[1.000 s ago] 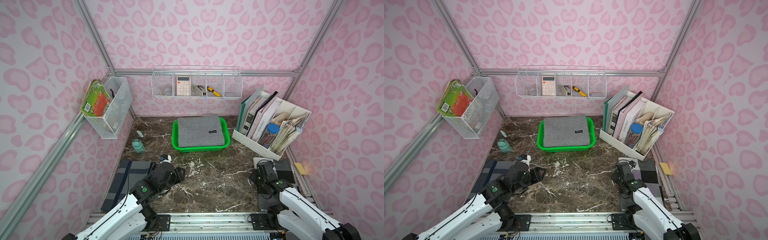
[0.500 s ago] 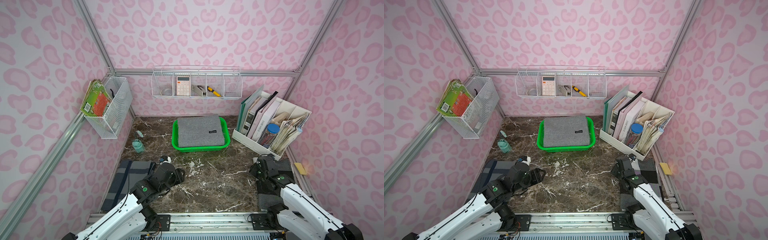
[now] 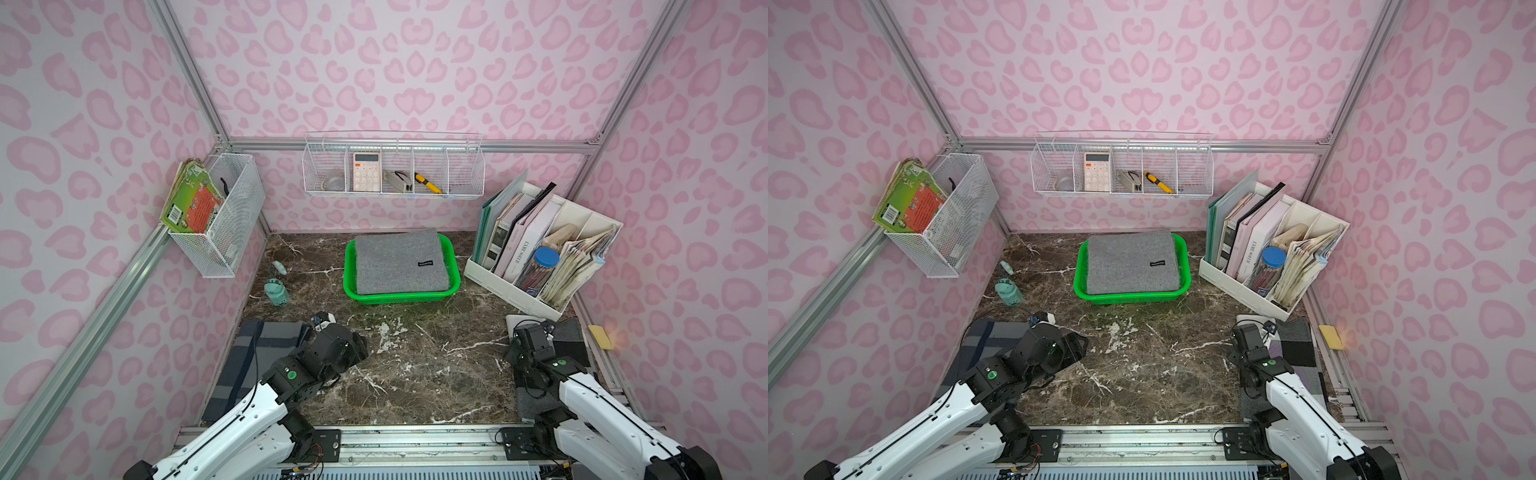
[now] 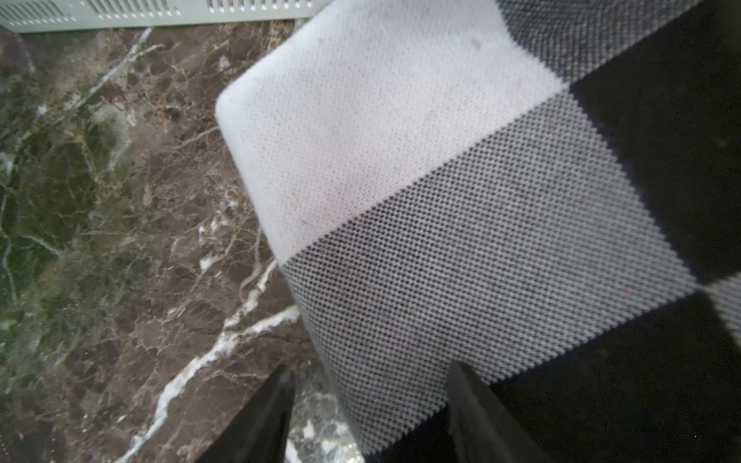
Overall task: Put the folded scarf in the basket
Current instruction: Move the scarf to the center of the board.
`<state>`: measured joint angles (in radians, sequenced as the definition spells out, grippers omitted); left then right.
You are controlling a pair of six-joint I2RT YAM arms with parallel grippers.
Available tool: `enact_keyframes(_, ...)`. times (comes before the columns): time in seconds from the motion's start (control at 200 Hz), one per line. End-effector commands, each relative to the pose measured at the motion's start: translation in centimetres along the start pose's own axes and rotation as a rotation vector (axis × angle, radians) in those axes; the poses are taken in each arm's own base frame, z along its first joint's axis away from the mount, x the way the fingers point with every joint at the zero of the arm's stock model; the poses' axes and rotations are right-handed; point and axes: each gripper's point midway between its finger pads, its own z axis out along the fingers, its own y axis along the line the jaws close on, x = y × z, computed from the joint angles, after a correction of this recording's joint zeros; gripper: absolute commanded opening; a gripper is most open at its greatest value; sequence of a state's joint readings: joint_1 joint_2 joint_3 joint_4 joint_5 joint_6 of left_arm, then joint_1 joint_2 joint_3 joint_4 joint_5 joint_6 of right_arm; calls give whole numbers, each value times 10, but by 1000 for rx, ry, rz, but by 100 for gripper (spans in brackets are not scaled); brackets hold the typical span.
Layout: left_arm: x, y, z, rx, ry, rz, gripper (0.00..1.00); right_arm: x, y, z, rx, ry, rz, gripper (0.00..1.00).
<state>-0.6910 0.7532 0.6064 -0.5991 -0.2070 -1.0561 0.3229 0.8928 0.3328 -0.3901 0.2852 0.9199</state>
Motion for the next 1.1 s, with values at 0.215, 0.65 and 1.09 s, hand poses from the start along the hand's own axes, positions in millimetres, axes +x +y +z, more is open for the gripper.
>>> enact_keyframes(0.215, -5, 7, -6, -21, -32, 10, 74, 24, 12, 12, -84, 96, 19, 19)
enact_keyframes(0.65, 4, -5, -2, 70, 0, 21, 73, 54, 136, -31, -469, 144, 153, 6)
enact_keyframes(1.09, 39, -24, 22, 165, 171, -18, 70, 56, 196, -54, -285, 95, -220, 42)
